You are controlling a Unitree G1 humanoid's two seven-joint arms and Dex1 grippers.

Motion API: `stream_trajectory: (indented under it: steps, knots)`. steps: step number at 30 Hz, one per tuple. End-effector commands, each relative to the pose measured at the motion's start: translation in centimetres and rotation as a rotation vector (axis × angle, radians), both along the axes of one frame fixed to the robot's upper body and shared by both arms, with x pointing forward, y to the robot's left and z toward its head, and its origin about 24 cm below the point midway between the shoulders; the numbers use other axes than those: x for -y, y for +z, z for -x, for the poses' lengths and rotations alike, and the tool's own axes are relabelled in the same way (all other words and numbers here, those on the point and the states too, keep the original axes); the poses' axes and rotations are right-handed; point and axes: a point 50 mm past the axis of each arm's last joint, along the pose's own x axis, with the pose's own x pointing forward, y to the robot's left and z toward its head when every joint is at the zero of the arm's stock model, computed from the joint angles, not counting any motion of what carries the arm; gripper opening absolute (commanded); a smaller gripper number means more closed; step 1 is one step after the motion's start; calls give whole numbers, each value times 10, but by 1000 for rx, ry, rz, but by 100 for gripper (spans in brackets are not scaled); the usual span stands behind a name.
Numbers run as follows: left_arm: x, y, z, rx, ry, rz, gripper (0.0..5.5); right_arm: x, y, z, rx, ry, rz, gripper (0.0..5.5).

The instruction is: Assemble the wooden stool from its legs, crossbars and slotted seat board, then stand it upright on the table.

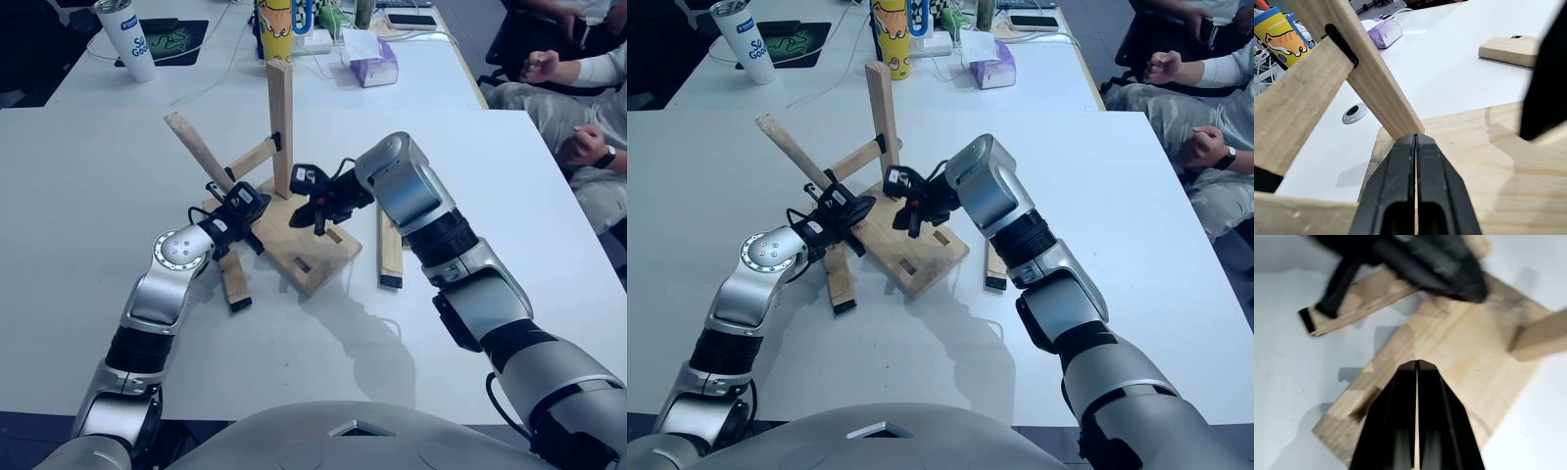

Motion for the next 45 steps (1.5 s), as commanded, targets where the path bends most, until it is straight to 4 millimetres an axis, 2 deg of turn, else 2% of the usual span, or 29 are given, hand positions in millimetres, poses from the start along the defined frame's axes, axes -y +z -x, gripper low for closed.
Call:
stream_trajectory:
  steps: [1, 5, 7, 9, 11, 12, 14, 21, 30, 39, 45]
  knots:
    - [-4, 11, 12, -3, -39, 2, 1, 4, 6, -9, 100, -116, 17, 0]
    - [-7, 23, 28, -17, -102, -6, 1, 26, -10, -27, 147, -285, 96, 0]
    - [-17, 30, 36, -44, -114, -24, 1, 40, -22, -35, 183, -342, 161, 0]
    - [-41, 31, 45, -107, -85, -114, 1, 53, -30, -39, 185, -395, 201, 0]
    - [-56, 19, 48, -207, -102, -249, 1, 57, -36, -37, 163, -395, 201, 0]
    - [-59, 16, 49, -230, -111, -278, 1, 58, -37, -36, 158, -391, 199, 0]
    - [-62, 12, 37, -204, -72, -299, 1, 53, -39, -34, 146, -377, 187, 0]
    - [-51, 6, 7, -188, -82, -249, 1, 47, -51, -20, 112, -369, 172, 0]
    - [-62, -11, 7, -284, -62, -325, 1, 35, -54, -7, 87, -354, 132, 0]
    - [-52, -12, -5, -253, -31, -262, 1, 35, -62, 0, 62, -372, 133, 0]
    - [-48, -21, -9, -287, -47, -263, 1, 33, -63, 5, 39, -379, 117, 0]
